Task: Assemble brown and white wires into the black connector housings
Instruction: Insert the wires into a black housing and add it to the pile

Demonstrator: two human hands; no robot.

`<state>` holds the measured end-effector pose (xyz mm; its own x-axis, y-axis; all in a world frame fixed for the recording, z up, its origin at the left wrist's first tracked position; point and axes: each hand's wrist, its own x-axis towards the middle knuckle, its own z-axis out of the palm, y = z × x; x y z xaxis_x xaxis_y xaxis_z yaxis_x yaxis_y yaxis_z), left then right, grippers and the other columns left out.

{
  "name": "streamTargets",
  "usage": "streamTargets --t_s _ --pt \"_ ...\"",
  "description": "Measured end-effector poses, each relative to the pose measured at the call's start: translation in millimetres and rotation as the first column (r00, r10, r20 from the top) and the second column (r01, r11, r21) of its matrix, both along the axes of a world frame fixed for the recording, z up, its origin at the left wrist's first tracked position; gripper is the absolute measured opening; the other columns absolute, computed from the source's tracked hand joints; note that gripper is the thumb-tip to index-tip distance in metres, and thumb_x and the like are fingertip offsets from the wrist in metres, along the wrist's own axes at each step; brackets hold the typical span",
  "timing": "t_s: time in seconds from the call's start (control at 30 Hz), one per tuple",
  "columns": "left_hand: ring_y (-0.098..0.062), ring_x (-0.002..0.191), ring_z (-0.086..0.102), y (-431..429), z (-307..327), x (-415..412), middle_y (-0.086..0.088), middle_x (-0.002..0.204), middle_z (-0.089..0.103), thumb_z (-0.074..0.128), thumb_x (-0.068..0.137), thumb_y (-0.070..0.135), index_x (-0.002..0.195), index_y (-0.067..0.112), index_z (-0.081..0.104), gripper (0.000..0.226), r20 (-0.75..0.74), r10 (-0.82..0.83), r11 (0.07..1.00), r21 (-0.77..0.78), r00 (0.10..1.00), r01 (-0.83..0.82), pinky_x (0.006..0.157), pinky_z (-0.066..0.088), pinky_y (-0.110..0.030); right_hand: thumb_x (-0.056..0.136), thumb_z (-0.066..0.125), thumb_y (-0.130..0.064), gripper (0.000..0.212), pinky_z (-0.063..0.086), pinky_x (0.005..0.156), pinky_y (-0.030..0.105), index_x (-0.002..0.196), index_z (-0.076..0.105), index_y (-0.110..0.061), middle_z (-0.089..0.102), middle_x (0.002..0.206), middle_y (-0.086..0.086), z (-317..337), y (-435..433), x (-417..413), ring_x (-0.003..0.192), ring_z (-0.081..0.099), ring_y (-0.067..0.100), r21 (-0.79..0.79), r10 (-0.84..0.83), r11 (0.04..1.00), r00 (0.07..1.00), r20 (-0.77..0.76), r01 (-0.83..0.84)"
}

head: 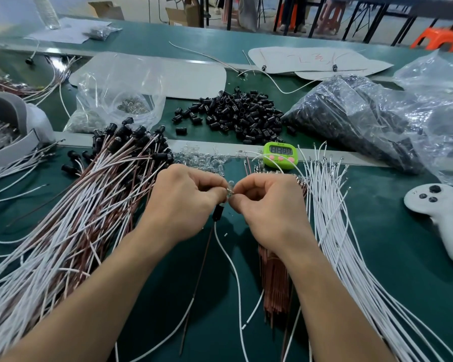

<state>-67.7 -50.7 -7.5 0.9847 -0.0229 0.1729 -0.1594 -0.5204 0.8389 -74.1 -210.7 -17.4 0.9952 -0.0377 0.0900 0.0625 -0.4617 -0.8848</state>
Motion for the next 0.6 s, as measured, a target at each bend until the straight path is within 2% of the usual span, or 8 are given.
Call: streamTargets --t_s 0.07,0.2,0.37,0.47,0.57,0.6 --pt "-0.014 0.068 0.071 -1.3 1.3 -0.6 0.013 0.067 0.074 0.069 0.071 0.035 0.074 0.051 0.072 0.016 0.025 0.000 1.000 0.031 1.000 -0.001 0.066 0.053 -0.032 0.078 0.085 -0.013 0.022 0.047 0.052 0.018 0.066 0.073 -0.025 0.071 0.061 -0.010 0.8 0.3 0.2 0.051 0.060 0.001 -0.030 -0.007 1.000 1.000 0.008 0.007" --pt "-0.012 0.071 0.070 -1.3 0.4 -0.2 0.009 0.072 0.074 0.066 0.071 0.033 0.088 0.053 0.069 0.026 0.100 -0.027 0.996 0.091 0.995 0.017 0.069 0.051 -0.030 0.077 0.086 -0.015 0.022 0.049 0.053 0.018 0.065 0.072 -0.027 0.070 0.061 -0.013 2.1 0.6 -0.5 0.052 0.061 0.001 -0.070 0.002 0.998 1.000 0.030 0.000" --pt "-0.009 0.076 0.066 -0.5 -0.4 -0.9 0.020 0.090 0.070 0.065 0.073 0.025 0.102 0.049 0.064 0.038 0.177 -0.060 0.985 0.173 0.982 0.029 0.069 0.048 -0.028 0.077 0.086 -0.016 0.026 0.044 0.051 0.014 0.062 0.069 -0.030 0.069 0.060 -0.015 1.0 0.5 -1.6 0.050 0.059 -0.001 -0.106 0.022 0.994 0.998 0.052 -0.017" --pt "-0.002 0.082 0.066 1.3 -2.8 0.4 0.017 0.074 0.070 0.068 0.073 0.023 0.089 0.035 0.077 0.022 0.160 -0.085 0.981 0.184 0.984 0.055 0.072 0.049 -0.020 0.076 0.086 -0.015 0.026 0.042 0.050 0.013 0.062 0.070 -0.030 0.069 0.059 -0.014 -0.4 0.1 -1.7 0.050 0.059 -0.001 -0.127 0.030 0.992 0.998 0.060 -0.022" --pt "0.002 0.083 0.065 3.5 -2.7 1.3 0.016 0.079 0.073 0.069 0.073 0.022 0.079 0.024 0.080 0.014 0.159 -0.097 0.974 0.220 0.983 0.060 0.073 0.048 -0.017 0.075 0.087 -0.014 0.023 0.046 0.051 0.015 0.064 0.072 -0.028 0.069 0.059 -0.013 -0.6 -0.2 -2.0 0.051 0.061 0.000 -0.125 0.035 0.992 0.998 0.055 -0.028" --pt "0.004 0.083 0.064 4.1 -0.7 1.6 0.018 0.086 0.072 0.068 0.073 0.022 0.080 0.024 0.080 0.014 0.155 -0.111 0.972 0.223 0.982 0.074 0.073 0.047 -0.018 0.074 0.087 -0.014 0.022 0.047 0.051 0.016 0.064 0.073 -0.027 0.070 0.059 -0.013 -0.6 -0.6 -2.2 0.052 0.062 0.001 -0.117 0.038 0.993 0.998 0.051 -0.032"
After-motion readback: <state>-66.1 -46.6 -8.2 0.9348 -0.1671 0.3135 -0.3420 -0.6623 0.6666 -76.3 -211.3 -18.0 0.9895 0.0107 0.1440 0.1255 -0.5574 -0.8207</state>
